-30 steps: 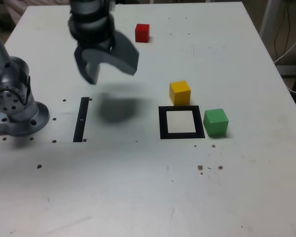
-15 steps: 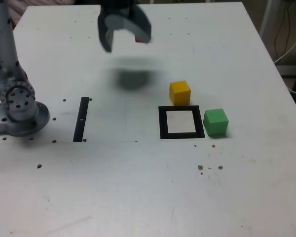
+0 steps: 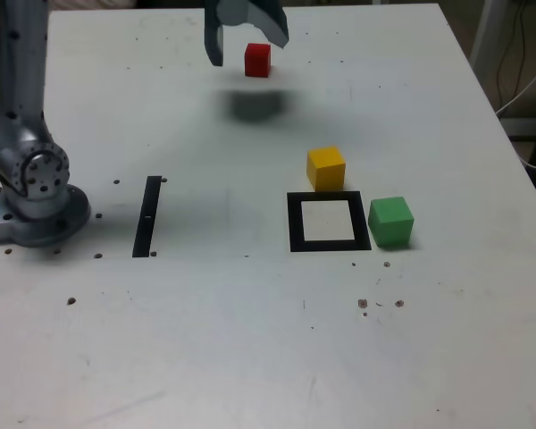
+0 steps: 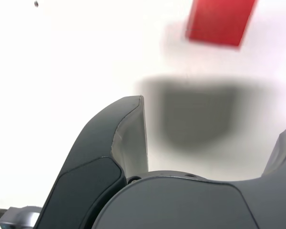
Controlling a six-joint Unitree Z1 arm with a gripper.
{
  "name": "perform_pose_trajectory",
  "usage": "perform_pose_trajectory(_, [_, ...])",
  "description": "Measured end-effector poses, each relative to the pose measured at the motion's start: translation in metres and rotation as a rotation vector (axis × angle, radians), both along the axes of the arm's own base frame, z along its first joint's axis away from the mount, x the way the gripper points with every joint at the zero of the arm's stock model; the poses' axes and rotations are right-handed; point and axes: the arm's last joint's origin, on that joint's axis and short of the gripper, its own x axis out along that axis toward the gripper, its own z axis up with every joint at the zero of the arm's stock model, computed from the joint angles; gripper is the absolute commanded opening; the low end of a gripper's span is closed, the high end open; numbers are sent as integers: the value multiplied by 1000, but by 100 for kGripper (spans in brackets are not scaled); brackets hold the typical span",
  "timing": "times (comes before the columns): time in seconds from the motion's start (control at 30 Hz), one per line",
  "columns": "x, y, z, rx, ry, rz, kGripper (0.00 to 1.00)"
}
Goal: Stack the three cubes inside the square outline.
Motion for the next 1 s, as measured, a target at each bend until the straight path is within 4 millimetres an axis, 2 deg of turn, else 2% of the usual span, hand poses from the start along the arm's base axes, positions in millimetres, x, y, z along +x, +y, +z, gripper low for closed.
perform_pose_trajectory(0.13, [-5, 19, 0, 11, 1, 30, 96])
perform_pose_trajectory(0.27, [-7, 30, -5, 7, 20, 39, 96])
perform_pose_trajectory(0.53, [0, 39, -18, -2, 36, 11, 95])
perform_pose_trajectory(0.9, [10, 50, -19, 25, 13, -15, 91])
perform_pose_trajectory(1.0, [12, 53, -27, 9, 28, -17, 91])
